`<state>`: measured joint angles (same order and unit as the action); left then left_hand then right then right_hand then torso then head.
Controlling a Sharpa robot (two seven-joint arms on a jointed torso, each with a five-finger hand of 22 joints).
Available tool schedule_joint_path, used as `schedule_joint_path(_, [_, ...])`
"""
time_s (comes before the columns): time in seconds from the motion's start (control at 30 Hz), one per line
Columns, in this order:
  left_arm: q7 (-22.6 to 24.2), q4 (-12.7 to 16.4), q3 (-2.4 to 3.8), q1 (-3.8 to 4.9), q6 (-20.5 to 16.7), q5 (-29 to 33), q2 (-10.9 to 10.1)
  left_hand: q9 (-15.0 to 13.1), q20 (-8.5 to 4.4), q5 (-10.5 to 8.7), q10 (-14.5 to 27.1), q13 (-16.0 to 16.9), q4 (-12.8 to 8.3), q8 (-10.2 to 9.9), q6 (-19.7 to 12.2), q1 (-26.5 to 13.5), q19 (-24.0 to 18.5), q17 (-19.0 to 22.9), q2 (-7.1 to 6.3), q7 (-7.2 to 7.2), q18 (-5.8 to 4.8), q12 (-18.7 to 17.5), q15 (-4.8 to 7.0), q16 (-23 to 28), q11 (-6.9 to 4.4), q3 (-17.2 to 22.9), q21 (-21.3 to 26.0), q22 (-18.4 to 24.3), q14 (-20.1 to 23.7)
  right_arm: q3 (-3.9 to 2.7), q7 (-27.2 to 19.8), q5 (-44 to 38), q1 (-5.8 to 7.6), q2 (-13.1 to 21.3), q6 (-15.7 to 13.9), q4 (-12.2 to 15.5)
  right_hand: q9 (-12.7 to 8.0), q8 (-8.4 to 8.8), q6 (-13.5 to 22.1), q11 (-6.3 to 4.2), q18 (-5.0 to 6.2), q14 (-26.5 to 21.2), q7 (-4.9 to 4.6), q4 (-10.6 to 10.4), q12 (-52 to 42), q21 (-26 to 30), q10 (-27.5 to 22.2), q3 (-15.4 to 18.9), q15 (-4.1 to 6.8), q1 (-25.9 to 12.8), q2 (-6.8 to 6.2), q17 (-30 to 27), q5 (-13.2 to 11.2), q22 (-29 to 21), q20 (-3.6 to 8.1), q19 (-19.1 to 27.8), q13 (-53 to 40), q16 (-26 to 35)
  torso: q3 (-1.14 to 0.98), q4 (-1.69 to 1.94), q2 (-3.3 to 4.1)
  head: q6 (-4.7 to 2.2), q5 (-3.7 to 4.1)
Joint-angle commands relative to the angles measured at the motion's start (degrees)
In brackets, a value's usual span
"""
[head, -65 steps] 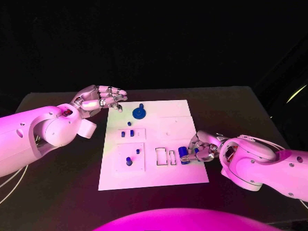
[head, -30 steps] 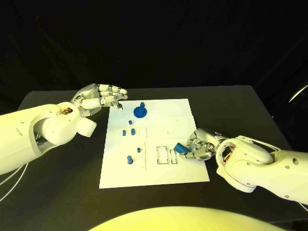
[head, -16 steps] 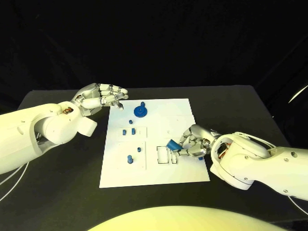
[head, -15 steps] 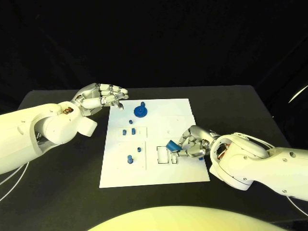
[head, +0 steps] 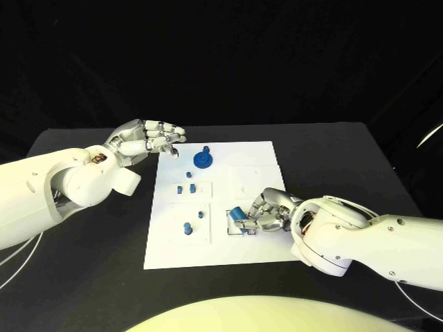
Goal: Assemble the parts on the task board
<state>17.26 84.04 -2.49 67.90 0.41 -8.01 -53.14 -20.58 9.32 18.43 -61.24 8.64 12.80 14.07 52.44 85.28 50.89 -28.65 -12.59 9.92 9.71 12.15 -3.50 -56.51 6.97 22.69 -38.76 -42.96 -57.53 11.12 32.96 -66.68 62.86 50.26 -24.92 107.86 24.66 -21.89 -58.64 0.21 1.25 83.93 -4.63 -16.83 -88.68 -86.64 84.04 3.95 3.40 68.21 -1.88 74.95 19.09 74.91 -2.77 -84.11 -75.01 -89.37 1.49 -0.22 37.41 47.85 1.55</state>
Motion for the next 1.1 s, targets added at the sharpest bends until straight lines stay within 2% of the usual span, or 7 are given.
schedule_joint_path(0.03, [0.23, 0.11, 0.03, 0.02, 1.02, 0.36, 0.11, 0.09, -0.12, -0.16, 0.01, -0.07, 0.07, -0.23, 0.24, -0.32, -0.34, -0.09, 0.36, 0.31, 0.57, -0.24, 0.15, -0.20, 0.10, -0.11, -0.22, -0.10, 0.36, -0.01, 0.35, 0.85, -0.07, -0.46, 0.32, -0.41, 0.02, -0.19, 0.07, -0.11, -0.59, 5.70, 0.27, 0.02, 0.24, 0.07, 4.93, 0.27, 0.15, -0.63, 0.25, 13.22, -0.05, 14.23, 0.19, -5.04, -13.55, -0.03, 0.01, -0.07, 0.01, 0.06, -0.08])
schedule_joint_path(0.43, [0.14, 0.17, 0.03, 0.02, 0.99, 0.36, -0.01, 0.09, -0.10, -0.14, 0.01, -0.07, 0.15, -0.25, 0.26, -0.34, -0.39, -0.13, 0.44, 0.29, 0.59, -0.30, 0.16, -0.23, 0.09, -0.12, -0.21, -0.15, 0.38, -0.01, 1.15, 0.74, -0.09, -1.85, 1.66, -1.87, 0.21, -0.65, -0.08, -0.26, -0.53, 5.65, 0.42, 0.01, 0.56, 0.41, 4.75, 1.40, 0.28, -1.94, 0.46, 13.02, -1.53, 14.14, 0.31, -4.95, -13.31, 0.05, 0.01, -0.04, 0.04, 0.13, -0.33])
schedule_joint_path(0.63, [0.11, 0.22, 0.03, 0.02, 0.94, 0.37, -0.06, 0.09, -0.10, -0.14, 0.01, -0.07, 0.15, -0.25, 0.26, -0.34, -0.39, -0.13, 0.44, 0.29, 0.59, -0.30, 0.16, -0.23, 0.09, -0.12, -0.21, -0.15, 0.38, -0.01, 1.36, -0.04, -0.08, -1.99, 1.26, -2.42, 0.71, -1.72, 0.17, -0.35, -0.50, 5.64, 0.52, -0.07, 0.80, 0.57, 4.65, 5.18, 0.37, -6.01, 1.39, 12.96, -9.32, 14.10, 0.41, -4.90, -13.20, 0.09, -0.01, -0.01, 0.05, 0.07, -0.36])
schedule_joint_path(0.67, [0.11, 0.23, 0.03, 0.02, 0.94, 0.37, -0.08, 0.09, -0.10, -0.14, 0.01, -0.07, 0.15, -0.25, 0.26, -0.34, -0.39, -0.13, 0.44, 0.29, 0.59, -0.30, 0.16, -0.23, 0.09, -0.12, -0.21, -0.15, 0.38, -0.01, 1.34, -0.20, -0.08, -2.02, 1.28, -2.47, 0.80, -1.90, 0.29, -0.34, -0.49, 5.64, 0.51, -0.12, 0.87, 0.61, 4.63, 6.03, 0.37, -7.36, 1.24, 12.94, -11.89, 14.09, 0.40, -4.88, -13.17, 0.10, -0.01, 0.00, 0.05, 0.07, -0.37])
schedule_joint_path(0.8, [0.08, 0.27, 0.03, 0.02, 0.90, 0.37, -0.14, 0.09, -0.10, -0.14, 0.01, -0.07, 0.15, -0.25, 0.26, -0.34, -0.39, -0.13, 0.44, 0.29, 0.59, -0.30, 0.16, -0.23, 0.09, -0.12, -0.21, -0.15, 0.38, -0.01, 1.16, -0.79, -0.08, -2.09, 1.70, -2.52, 0.99, -2.32, 0.70, -0.28, -0.45, 5.64, 0.45, -0.20, 1.20, 0.82, 4.45, 6.18, 0.32, -11.62, -0.85, 12.94, -15.78, 14.03, 0.36, -4.82, -12.96, 0.11, -0.02, -0.03, 0.02, 0.09, -0.35])
schedule_joint_path(0.93, [0.07, 0.28, 0.03, 0.02, 0.86, 0.37, -0.20, 0.09, -0.10, -0.14, 0.01, -0.07, 0.15, -0.25, 0.26, -0.34, -0.39, -0.13, 0.44, 0.29, 0.59, -0.30, 0.16, -0.23, 0.09, -0.12, -0.21, -0.15, 0.38, -0.01, 0.85, -1.44, -0.08, -2.02, 2.14, -2.37, 1.18, -2.63, 1.03, -0.31, -0.41, 5.64, 0.47, -0.30, 1.44, 1.04, 4.33, 5.01, 0.36, -14.68, -3.89, 12.96, -16.23, 13.98, 0.41, -4.76, -12.82, 0.11, -0.03, -0.06, 0.01, 0.10, -0.35])
schedule_joint_path(1.1, [0.07, 0.30, 0.03, 0.02, 0.85, 0.37, -0.23, 0.08, -0.09, -0.12, 0.01, -0.07, 0.19, -0.25, 0.27, -0.34, -0.41, -0.16, 0.52, 0.29, 0.60, -0.32, 0.16, -0.24, 0.09, -0.10, -0.21, -0.18, 0.40, -0.01, 0.10, -2.19, -0.08, -1.60, 2.25, -1.77, 1.26, -2.74, 1.18, -0.32, -0.39, 5.63, 0.47, -0.31, 1.58, 1.17, 4.25, 4.70, 0.38, -15.56, -5.01, 12.95, -16.23, 13.94, 0.45, -4.72, -12.73, 0.12, -0.06, -0.08, 0.00, 0.16, -0.46])
